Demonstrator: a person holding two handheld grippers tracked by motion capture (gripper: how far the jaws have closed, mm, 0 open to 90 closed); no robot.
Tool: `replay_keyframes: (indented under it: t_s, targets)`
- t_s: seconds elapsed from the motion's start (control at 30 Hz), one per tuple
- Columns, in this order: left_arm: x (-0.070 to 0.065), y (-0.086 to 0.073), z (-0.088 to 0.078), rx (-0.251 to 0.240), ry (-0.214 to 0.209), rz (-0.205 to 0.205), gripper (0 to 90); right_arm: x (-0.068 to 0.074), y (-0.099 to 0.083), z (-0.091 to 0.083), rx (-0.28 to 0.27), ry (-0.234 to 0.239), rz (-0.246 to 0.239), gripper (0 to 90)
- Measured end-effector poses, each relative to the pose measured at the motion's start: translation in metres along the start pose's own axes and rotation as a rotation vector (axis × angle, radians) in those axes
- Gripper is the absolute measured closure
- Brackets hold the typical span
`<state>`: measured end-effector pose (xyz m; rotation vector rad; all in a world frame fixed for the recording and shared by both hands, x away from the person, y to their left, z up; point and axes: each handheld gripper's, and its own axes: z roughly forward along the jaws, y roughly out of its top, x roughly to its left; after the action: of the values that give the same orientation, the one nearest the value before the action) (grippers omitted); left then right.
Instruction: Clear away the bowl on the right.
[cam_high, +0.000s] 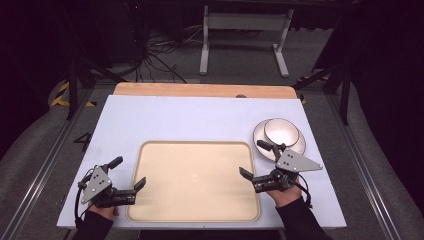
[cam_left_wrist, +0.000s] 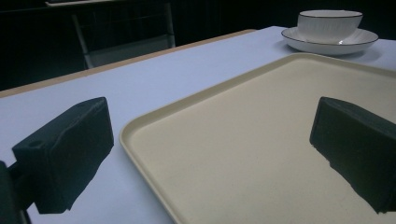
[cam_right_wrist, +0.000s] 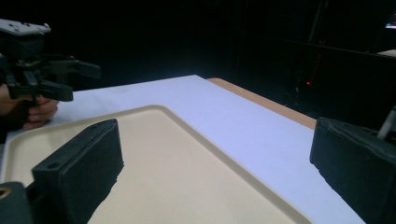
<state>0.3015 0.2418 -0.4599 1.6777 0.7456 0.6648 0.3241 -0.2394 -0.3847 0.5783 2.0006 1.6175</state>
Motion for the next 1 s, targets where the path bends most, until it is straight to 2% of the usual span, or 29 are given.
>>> replay_keyframes:
  t_s: [0.2, 0.4, 0.43, 0.6, 0.73, 1.0]
  targets:
    - [0.000, 0.000, 0.000, -0.001, -0.001, 0.003, 0.1, -0.006, 0.005, -0.001, 0.007, 0.001, 0.012, 1.6]
    - [0.000, 0.000, 0.000, 0.002, -0.001, 0.003, 0.1, -0.020, 0.007, -0.004, 0.020, -0.017, 0.008, 1.7]
    - [0.000, 0.000, 0.000, 0.003, 0.000, 0.004, 0.1, -0.030, 0.008, -0.007, 0.022, -0.034, 0.022, 1.7]
    - [0.000, 0.000, 0.000, 0.003, 0.001, 0.003, 0.2, -0.049, 0.008, -0.012, 0.006, -0.055, 0.061, 1.7]
    - [0.000, 0.000, 0.000, 0.003, 0.002, 0.003, 0.2, -0.062, 0.010, -0.015, 0.013, -0.075, 0.059, 1.6]
    - [0.000, 0.000, 0.000, 0.003, 0.001, 0.005, 0.1, -0.075, 0.016, -0.021, 0.014, -0.113, 0.049, 1.7]
